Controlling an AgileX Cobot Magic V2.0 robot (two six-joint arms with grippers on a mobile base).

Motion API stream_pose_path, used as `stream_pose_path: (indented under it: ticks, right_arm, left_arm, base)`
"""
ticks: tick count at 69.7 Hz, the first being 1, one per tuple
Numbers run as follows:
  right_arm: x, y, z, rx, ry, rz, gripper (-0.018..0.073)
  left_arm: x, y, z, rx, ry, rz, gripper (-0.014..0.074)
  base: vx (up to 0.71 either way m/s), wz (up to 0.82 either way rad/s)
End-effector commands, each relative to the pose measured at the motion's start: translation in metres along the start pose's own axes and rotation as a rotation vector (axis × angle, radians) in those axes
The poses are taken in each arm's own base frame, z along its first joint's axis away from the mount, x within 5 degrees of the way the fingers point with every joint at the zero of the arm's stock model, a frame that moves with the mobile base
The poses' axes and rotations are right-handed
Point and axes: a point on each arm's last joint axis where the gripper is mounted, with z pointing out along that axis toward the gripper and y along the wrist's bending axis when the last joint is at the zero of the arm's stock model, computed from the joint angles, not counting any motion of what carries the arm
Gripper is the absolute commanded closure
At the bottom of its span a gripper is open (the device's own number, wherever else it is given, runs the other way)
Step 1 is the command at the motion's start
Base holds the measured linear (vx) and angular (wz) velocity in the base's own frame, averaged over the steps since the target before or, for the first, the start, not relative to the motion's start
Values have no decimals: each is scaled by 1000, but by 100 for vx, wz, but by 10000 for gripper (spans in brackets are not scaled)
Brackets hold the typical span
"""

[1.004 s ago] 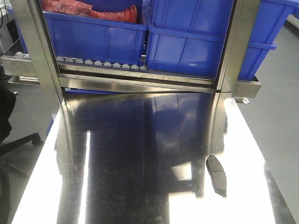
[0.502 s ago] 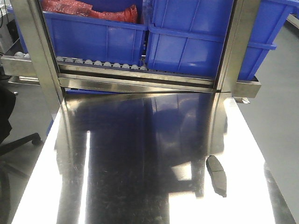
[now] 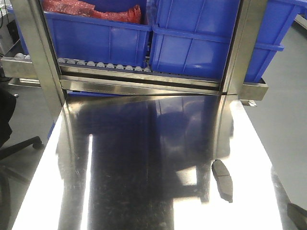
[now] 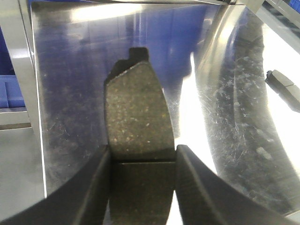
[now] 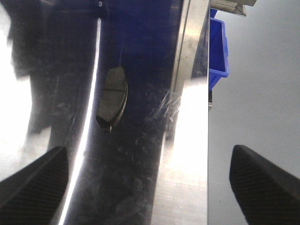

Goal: Move and align brake pads A on conveyor
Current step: 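Move the right gripper down over the other grey pad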

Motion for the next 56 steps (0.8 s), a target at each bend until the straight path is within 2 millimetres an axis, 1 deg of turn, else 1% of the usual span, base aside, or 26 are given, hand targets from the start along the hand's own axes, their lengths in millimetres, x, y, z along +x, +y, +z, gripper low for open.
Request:
stream_pose_path:
  ticks: [1, 8, 15, 27, 31, 39, 45, 52, 56]
  right_arm:
    - [-17, -1, 0, 7, -91, 30, -165]
    - [-27, -2, 11, 3, -21, 54, -152]
    - [-43, -4, 30, 0, 79, 75, -132]
    - [-71, -7, 74, -2, 217, 77, -104]
    - [-81, -9, 87, -3, 234, 71, -99]
    - [-93, -10, 113, -3, 258, 66, -94]
    - [-100, -3, 131, -18, 281, 43, -92]
    - [-106, 15, 151, -43, 318, 18, -88]
    - [-108, 24, 163, -40, 342, 34, -85]
  left_arm:
    - [-16, -5, -5, 44, -109, 4, 433]
    - [-16, -5, -5, 44, -109, 4, 433]
    - [-16, -5, -5, 44, -109, 4, 433]
    - [-16, -5, -5, 43, -108, 4, 433]
    - [-16, -5, -5, 43, -108, 4, 433]
    - [-16, -5, -5, 43, -108, 4, 433]
    - [-16, -5, -5, 43, -108, 4, 433]
    - [-16, -5, -5, 43, -108, 4, 433]
    - [-16, -5, -5, 43, -108, 4, 433]
  base:
    - [0, 0]
    - [0, 0]
    - [0, 0]
    - [0, 0]
    - [0, 0]
    - [0, 0]
    - [0, 0]
    - [0, 0]
    - [0, 0]
